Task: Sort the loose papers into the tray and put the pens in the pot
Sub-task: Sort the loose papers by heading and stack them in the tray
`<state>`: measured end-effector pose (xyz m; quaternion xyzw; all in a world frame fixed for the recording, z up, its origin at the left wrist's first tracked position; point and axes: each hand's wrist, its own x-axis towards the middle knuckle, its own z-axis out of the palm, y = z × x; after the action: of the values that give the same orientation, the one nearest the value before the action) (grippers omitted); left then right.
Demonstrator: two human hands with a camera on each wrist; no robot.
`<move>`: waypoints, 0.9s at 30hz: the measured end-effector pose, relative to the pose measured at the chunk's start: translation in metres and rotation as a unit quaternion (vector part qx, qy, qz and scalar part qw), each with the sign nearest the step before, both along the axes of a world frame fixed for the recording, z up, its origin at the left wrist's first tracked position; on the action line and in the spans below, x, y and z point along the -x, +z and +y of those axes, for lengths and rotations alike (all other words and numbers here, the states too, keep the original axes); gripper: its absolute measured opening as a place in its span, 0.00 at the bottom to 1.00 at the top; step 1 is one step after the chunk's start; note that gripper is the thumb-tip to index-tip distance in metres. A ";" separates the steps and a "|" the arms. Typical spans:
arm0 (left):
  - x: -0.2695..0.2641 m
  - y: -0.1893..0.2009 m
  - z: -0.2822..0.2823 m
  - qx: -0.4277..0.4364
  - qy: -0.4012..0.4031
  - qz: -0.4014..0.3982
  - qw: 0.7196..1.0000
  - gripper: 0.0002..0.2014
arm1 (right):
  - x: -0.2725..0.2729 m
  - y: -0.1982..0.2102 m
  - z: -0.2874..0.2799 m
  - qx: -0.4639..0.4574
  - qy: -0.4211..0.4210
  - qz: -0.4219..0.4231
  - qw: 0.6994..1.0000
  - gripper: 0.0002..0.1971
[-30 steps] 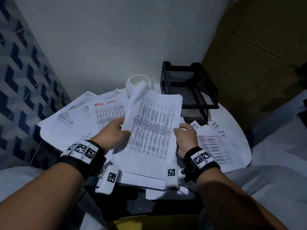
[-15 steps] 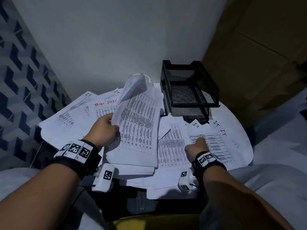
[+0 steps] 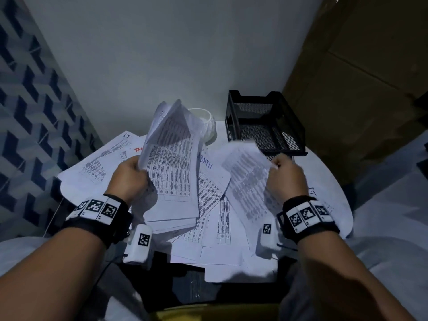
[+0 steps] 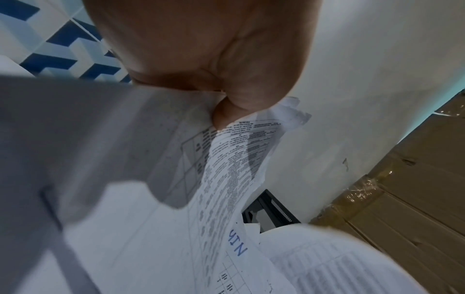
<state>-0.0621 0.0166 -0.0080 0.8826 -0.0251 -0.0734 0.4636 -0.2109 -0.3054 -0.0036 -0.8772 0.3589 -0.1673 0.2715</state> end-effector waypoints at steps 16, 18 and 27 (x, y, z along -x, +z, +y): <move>0.027 0.009 -0.029 0.179 -0.087 0.105 0.974 0.15 | -0.018 -0.018 0.028 -0.400 -0.045 -0.216 0.890 0.03; 0.028 0.006 -0.030 0.206 -0.083 0.121 0.968 0.14 | -0.023 -0.032 0.040 -0.432 -0.051 -0.211 0.875 0.03; 0.026 0.008 -0.032 0.133 -0.097 0.077 0.983 0.09 | -0.039 -0.055 0.058 -0.462 -0.052 -0.214 0.859 0.06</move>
<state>-0.0880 -0.0158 0.0000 0.7983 -0.0847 -0.1817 0.5680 -0.1723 -0.2473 -0.0584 -0.5738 0.3729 -0.1801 0.7066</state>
